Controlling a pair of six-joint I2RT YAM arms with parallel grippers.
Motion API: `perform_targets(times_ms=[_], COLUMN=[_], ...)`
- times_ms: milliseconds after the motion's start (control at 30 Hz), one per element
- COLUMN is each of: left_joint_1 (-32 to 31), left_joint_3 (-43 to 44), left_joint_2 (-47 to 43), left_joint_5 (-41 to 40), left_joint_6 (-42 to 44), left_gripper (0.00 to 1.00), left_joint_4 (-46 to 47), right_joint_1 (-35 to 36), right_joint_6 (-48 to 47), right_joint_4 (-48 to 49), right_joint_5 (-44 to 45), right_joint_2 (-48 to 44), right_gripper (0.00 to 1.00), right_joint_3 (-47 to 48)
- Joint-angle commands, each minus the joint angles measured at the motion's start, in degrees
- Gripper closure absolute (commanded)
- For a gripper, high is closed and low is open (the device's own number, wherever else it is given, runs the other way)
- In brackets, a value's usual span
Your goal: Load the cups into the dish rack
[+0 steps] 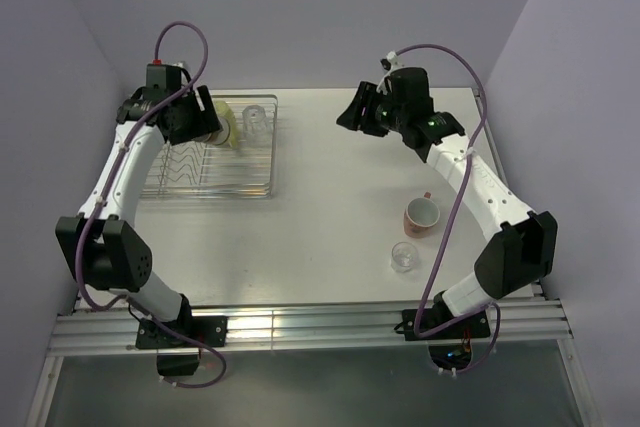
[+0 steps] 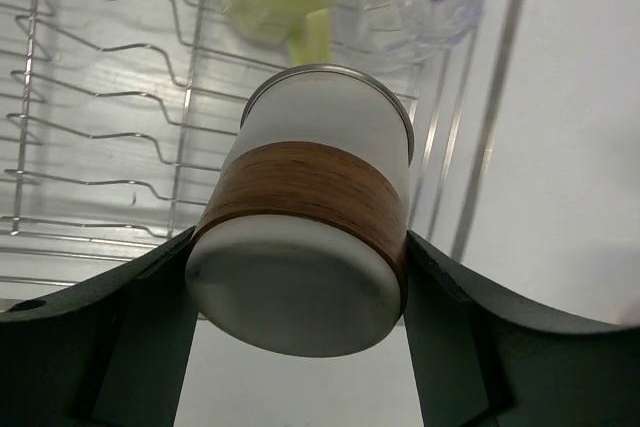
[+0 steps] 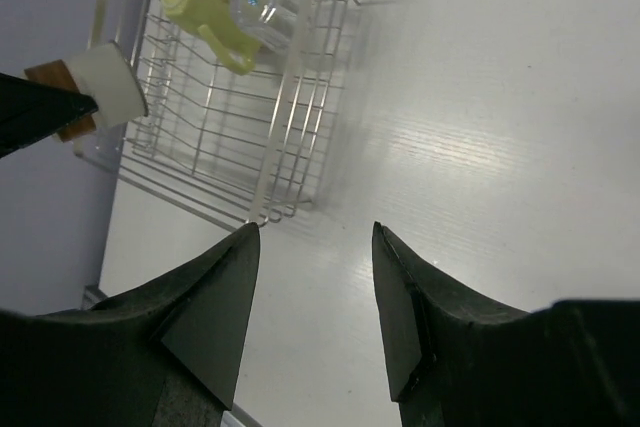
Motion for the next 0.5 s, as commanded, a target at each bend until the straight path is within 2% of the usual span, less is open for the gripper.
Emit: perform_targets(times_ms=[0,467], left_joint_1=[-0.8,-3.5], left_joint_3=[2.3,7.3], left_joint_2=[2.7,16.3], left_joint_5=[-5.4,-12.7], left_joint_6=[2.9,4.3], left_gripper=[1.0,0.99], left_joint_4=[-2.6,-6.5], right_joint_1=[0.4,0.4], right_joint_6=[-3.5,-5.1], right_joint_4=[-0.1,0.8], right_joint_5=[2.2,0.6], right_joint_2=[-3.3,-3.2], right_gripper=[0.43,0.44], right_joint_3=[-1.8,-6.1])
